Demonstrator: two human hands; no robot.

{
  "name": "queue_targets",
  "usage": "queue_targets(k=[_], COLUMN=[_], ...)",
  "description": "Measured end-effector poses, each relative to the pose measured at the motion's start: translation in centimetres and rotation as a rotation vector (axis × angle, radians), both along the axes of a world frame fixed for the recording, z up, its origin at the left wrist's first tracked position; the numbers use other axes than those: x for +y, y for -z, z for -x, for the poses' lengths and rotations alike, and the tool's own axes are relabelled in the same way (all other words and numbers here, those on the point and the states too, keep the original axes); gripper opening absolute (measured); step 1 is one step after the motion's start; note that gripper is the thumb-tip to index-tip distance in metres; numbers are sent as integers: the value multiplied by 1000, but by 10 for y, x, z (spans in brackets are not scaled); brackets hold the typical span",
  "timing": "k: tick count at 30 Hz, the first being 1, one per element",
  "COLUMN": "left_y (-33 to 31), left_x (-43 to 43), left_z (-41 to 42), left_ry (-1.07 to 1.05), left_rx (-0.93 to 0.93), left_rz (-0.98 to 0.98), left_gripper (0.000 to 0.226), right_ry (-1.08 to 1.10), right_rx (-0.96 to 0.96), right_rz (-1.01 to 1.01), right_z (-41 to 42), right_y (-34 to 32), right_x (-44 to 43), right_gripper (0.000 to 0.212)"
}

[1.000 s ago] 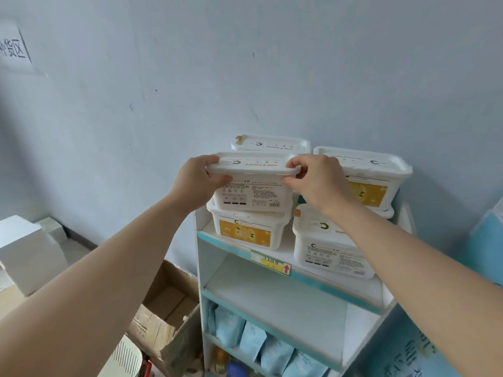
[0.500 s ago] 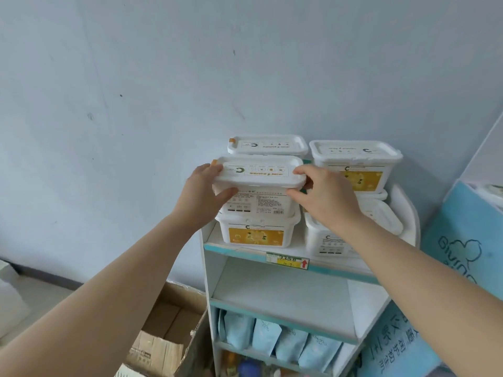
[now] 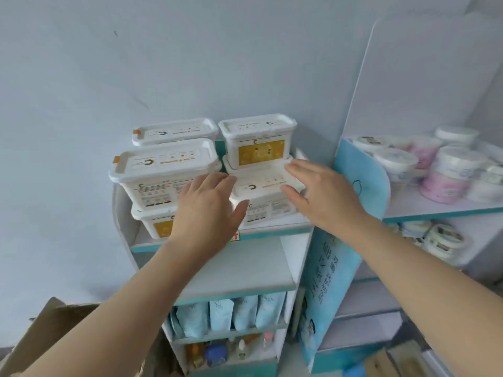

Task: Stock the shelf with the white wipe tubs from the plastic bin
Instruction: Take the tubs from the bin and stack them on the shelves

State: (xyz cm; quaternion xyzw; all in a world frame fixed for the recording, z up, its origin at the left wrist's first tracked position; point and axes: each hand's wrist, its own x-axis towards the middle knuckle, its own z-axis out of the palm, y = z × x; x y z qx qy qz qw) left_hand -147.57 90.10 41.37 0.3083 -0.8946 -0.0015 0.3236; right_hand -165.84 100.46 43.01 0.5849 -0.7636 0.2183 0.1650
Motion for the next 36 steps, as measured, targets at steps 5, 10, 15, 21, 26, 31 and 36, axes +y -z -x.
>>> queue_targets(k=[5, 10, 15, 21, 26, 31, 36], left_y=[24, 58, 104, 164, 221, 270, 319], left_x=[61, 136, 208, 281, 320, 350, 385], left_z=[80, 175, 271, 366, 434, 507, 565], left_ry=[197, 355, 456, 536, 561, 630, 644], left_rx=[-74, -152, -227, -385, -547, -672, -821], left_rz=[-12, -79, -159, -341, -431, -406, -514], left_gripper=[40, 39, 38, 43, 36, 41, 44], right_ry=[168, 340, 486, 641, 763, 822, 868], right_rx=[-48, -99, -164, -331, -447, -556, -662], right_rz=[-33, -118, -185, -293, -348, -445, -495], right_z=[61, 140, 219, 295, 356, 415, 471], right_y=[30, 59, 94, 150, 203, 252, 306], right_x=[94, 206, 311, 407, 457, 483, 499], right_gripper=[45, 44, 44, 38, 44, 39, 37])
